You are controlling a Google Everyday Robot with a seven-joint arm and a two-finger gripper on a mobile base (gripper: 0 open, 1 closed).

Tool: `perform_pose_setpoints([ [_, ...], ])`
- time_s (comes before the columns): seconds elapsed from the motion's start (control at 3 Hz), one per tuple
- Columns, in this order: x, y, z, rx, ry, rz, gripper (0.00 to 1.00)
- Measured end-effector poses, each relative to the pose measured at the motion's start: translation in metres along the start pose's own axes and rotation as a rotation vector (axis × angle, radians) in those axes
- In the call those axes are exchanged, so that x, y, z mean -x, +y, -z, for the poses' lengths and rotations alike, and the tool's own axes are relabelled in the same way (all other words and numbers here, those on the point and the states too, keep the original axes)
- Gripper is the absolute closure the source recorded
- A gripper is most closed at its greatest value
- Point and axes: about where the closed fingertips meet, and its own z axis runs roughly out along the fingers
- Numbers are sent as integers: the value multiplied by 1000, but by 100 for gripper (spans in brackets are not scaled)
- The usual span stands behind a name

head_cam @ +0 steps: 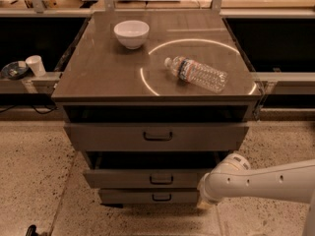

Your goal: Close middle drawer

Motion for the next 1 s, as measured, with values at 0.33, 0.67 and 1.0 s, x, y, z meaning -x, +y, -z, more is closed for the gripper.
perform_pose_setpoints([
  [0.33,9,-13,-6,-11,-18,59,26],
  [0.67,14,-18,-9,-18,-33,102,3],
  [1.0,14,-18,-9,-18,-33,104,0],
])
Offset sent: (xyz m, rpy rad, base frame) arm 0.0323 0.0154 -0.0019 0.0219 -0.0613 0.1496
